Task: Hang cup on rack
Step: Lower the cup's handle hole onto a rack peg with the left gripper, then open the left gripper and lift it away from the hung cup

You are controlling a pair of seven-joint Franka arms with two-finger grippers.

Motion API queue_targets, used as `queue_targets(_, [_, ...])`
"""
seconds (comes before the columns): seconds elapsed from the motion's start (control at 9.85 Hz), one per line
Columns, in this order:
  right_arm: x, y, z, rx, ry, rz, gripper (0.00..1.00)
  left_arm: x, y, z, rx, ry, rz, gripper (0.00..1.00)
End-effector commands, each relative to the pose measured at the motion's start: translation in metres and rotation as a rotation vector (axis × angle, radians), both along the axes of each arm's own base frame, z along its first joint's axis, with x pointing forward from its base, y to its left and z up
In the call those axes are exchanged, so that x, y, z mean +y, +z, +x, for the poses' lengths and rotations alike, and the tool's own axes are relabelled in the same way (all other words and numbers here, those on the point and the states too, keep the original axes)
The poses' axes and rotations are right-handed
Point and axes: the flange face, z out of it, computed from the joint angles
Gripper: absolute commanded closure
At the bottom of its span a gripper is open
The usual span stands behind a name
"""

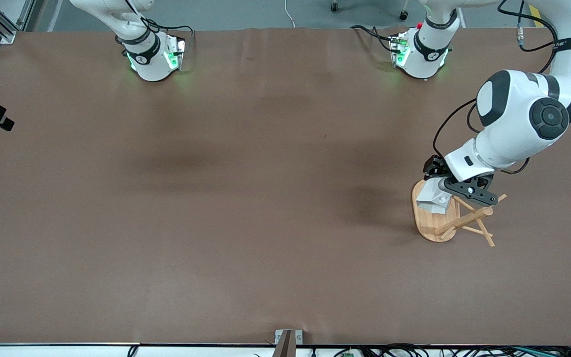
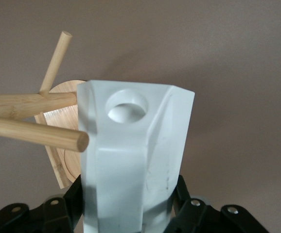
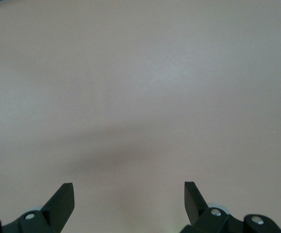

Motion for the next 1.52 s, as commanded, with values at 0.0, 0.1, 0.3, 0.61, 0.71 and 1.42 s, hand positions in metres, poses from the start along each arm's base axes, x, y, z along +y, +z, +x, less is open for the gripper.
queue_targets(0.0, [0.0, 0.002, -0.001, 0.006, 0.012, -0.016, 0.0, 0.009, -0.008, -0.003, 0.0, -0.007, 0.0, 1.0])
queue_targets(0.1, [0.0, 0.002, -0.001, 0.006, 0.01, -0.016, 0.0, 0.017, -0.007, -0.001, -0.003, 0.008, 0.003, 1.0])
queue_targets(0.3, [-0.009, 0.0, -0.002, 0.01, -0.005, -0.014, 0.0, 0.021, -0.008, 0.001, -0.006, 0.003, 0.002, 1.0])
queue_targets(0.61, [-0.009, 0.0, -0.002, 0.01, -0.005, -0.014, 0.0, 0.042, -0.016, 0.006, 0.003, 0.032, -0.04, 0.99])
queue_targets(0.71, [-0.009, 0.0, -0.002, 0.01, -0.005, -0.014, 0.0, 0.048, -0.022, 0.007, 0.004, 0.043, -0.054, 0.95])
queue_targets(1.42, [-0.01, 0.0, -0.002, 0.011, -0.006, -0.014, 0.0, 0.044, -0.007, 0.017, -0.028, 0.106, -0.054, 0.0])
